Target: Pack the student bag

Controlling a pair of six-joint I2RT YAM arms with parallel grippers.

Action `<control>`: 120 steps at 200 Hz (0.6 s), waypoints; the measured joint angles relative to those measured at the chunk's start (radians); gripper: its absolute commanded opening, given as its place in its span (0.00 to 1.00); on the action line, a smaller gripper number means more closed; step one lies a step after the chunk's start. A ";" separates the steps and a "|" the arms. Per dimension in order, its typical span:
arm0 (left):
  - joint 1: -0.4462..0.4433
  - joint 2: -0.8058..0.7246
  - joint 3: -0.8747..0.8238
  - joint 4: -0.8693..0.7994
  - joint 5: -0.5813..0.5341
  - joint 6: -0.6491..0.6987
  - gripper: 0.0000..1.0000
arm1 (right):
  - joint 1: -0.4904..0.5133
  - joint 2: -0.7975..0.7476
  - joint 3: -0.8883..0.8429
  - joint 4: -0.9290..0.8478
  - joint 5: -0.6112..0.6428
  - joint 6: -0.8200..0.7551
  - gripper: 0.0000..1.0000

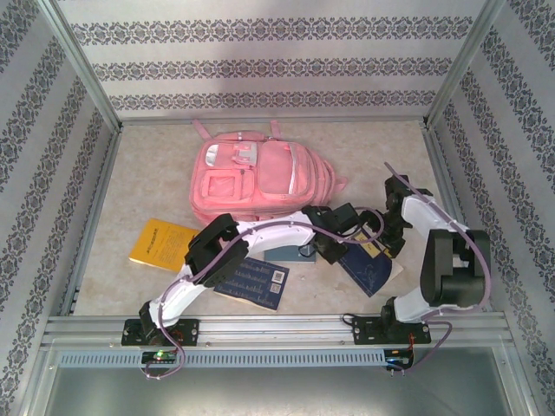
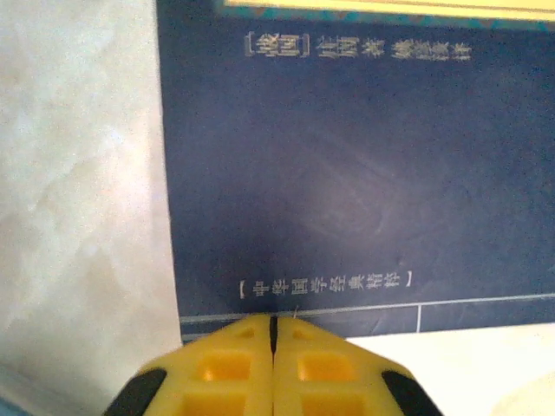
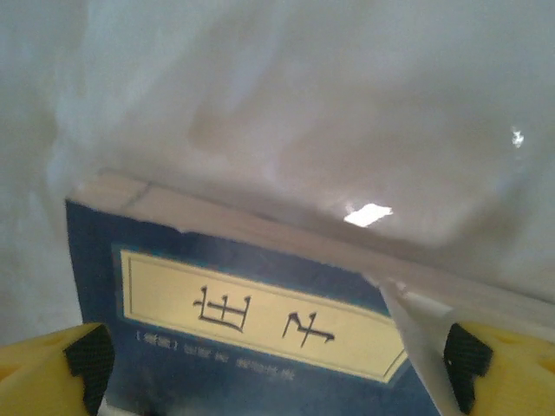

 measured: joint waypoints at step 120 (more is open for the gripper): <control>0.211 -0.148 -0.178 0.096 0.240 -0.161 0.19 | 0.029 -0.160 -0.040 -0.099 0.064 0.019 0.98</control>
